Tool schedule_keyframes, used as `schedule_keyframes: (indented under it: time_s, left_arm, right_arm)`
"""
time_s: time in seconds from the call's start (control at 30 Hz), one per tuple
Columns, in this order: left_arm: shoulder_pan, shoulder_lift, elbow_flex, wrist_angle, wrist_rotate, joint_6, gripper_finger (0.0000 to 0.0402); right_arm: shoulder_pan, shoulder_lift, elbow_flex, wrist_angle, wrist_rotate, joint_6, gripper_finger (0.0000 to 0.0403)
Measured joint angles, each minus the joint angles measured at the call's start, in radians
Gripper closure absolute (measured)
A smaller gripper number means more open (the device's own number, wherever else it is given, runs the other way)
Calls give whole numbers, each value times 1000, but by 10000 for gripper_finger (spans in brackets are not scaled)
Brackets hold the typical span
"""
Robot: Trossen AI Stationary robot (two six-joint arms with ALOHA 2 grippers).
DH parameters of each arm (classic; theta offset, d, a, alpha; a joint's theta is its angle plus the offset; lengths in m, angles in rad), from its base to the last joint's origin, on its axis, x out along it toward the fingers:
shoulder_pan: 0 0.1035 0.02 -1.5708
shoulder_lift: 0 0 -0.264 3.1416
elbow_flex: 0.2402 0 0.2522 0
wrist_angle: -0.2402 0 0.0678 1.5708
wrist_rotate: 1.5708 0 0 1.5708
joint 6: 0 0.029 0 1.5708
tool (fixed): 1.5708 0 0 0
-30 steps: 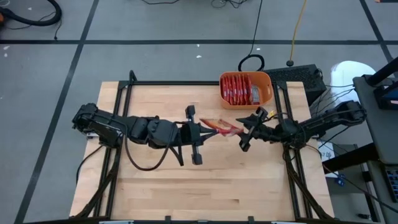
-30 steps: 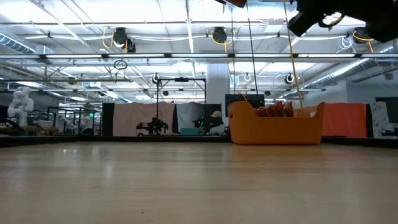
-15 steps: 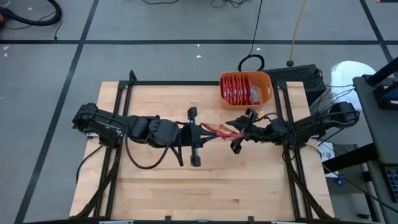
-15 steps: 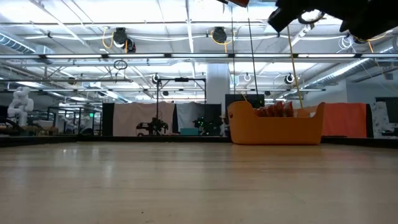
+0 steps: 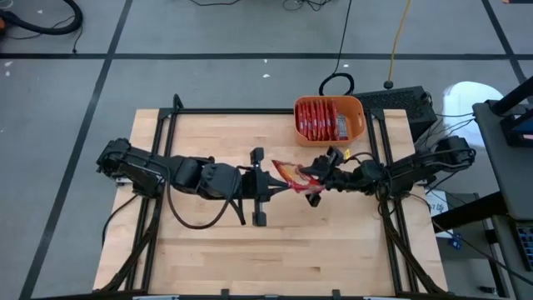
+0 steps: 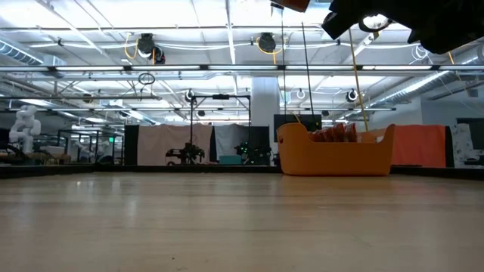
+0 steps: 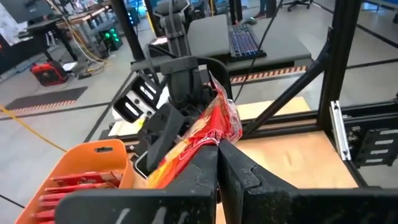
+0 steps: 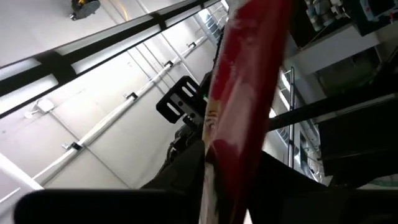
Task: Sort popcorn bags into baskets
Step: Put the red popcorn bag into the orange bin
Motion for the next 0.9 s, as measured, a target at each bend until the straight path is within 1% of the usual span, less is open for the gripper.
schedule_keyframes:
  time_s: [0.13,0.23,0.37,0.43,0.53,0.7,0.8,0.9]
  left_arm:
    - [-12,0,0,-4,-1,-11,395]
    - [-16,0,0,-17,-2,-40,387]
    - [-16,0,0,-51,-1,-181,374]
    - [-21,0,0,-74,-6,-258,360]
    - [-33,0,0,-128,-35,-378,323]
    - [-53,0,0,-252,-56,-630,237]
    - [-67,0,0,-326,-63,-757,195]
    - [-75,0,0,-395,-64,-871,178]
  right_arm:
    - [-11,0,0,2,-5,-21,347]
    - [-23,0,0,1,-9,-40,366]
    - [-44,0,0,-6,-50,-93,375]
    - [-48,0,0,-10,-56,-114,374]
    - [-57,-2,-1,-1,-54,-129,370]
    - [-78,-42,-1,-27,-57,-183,369]
    - [-104,-97,-1,-112,-97,-226,371]
    - [-132,-181,0,-256,-106,-285,374]
